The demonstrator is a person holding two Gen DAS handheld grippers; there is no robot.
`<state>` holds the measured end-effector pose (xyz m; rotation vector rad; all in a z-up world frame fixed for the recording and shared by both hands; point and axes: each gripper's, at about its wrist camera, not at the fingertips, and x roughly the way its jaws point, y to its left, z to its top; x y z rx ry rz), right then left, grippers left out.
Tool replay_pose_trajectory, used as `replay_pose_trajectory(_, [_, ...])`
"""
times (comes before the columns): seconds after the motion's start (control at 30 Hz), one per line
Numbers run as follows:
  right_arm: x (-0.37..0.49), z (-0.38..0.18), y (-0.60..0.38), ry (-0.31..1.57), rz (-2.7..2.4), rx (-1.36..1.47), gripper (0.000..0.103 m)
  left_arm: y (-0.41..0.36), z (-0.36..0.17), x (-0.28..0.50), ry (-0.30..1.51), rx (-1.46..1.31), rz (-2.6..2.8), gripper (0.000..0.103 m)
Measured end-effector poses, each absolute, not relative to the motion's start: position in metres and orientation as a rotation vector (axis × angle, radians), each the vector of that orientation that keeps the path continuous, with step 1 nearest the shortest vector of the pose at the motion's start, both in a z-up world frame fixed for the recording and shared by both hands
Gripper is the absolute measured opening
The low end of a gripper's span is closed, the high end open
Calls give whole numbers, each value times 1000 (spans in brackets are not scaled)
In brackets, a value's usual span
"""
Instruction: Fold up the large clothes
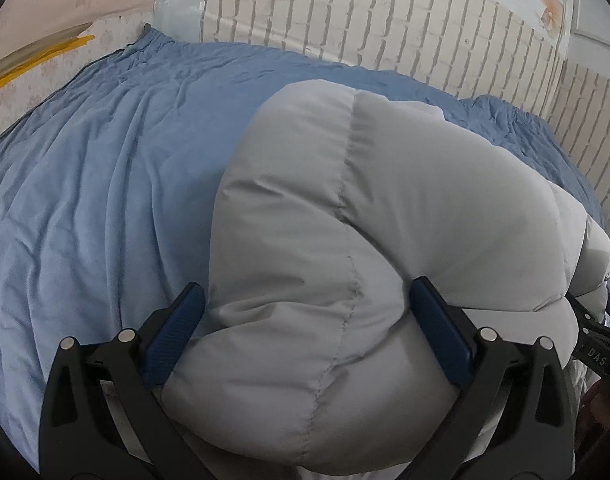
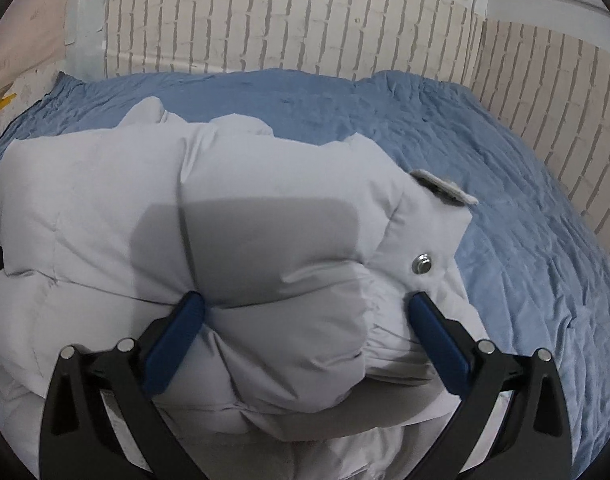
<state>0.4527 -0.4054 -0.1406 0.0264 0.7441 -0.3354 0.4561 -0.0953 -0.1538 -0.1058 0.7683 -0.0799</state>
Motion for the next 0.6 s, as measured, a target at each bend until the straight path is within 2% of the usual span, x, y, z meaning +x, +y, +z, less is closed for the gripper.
replay_pose_trajectory(0.43, [450,-146,-404,729,-322,46,102,-99,-147,451,753,-96,-74,100])
replay_pose_trajectory(0.6, [407,-114,-402,674,-259,8,101,-103,-110,407,598,-58,-95,100])
